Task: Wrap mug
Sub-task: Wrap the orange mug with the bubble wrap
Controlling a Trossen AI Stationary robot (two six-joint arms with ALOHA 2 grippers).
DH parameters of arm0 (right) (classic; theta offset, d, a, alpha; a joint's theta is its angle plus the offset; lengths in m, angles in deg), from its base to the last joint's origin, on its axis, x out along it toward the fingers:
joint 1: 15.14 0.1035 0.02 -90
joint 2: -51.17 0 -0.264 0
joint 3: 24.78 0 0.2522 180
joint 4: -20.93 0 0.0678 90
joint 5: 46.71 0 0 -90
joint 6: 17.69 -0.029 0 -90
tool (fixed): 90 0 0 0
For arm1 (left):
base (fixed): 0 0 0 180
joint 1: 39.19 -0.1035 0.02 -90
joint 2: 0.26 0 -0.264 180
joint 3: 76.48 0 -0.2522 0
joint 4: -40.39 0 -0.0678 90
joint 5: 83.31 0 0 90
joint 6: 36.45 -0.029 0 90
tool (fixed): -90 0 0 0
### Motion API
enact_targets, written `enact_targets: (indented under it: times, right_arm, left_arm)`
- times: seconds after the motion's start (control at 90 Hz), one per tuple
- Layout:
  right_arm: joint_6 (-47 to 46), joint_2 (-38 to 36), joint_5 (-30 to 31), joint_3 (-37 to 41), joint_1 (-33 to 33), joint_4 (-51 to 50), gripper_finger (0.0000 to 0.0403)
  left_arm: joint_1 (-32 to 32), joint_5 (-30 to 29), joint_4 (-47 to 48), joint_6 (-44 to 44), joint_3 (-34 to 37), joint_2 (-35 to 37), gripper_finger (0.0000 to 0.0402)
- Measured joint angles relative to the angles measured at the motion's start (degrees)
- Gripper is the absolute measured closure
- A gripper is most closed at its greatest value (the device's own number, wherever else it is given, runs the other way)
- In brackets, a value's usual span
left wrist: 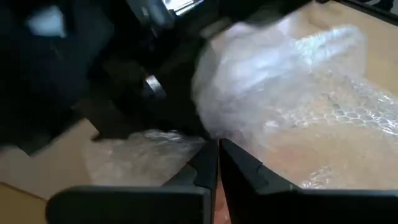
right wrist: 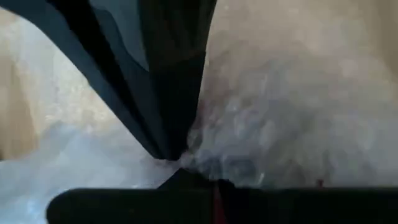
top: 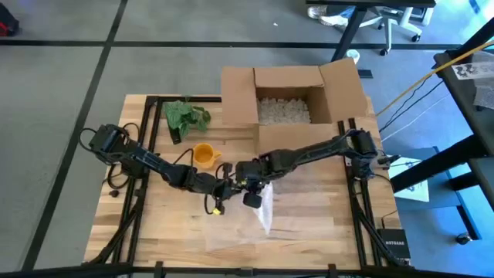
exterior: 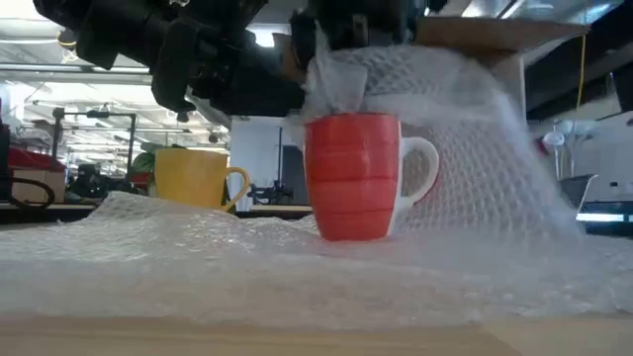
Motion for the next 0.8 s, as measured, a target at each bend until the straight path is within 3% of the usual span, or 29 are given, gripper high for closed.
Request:
enact_targets:
  times: [0.2,0.522,0.8]
  right_arm:
    - [-1.33,-0.28,-2.27,2.14,0.49,0.93,0.0403]
    - [-1.47,-0.10,-2.40,2.30,0.79,0.98,0.0403]
    - [-1.71,0.05,-2.42,2.36,0.89,1.90,0.0403]
  left_arm:
    - [-0.01,-1.25,0.02,-2.39,0.00,0.00,0.0402]
    - [1.36,-11.89,3.40,-8.29,0.04,4.64,0.0402]
    - [-3.40,-10.38,3.36,-5.65,-0.02,4.02,0.0402]
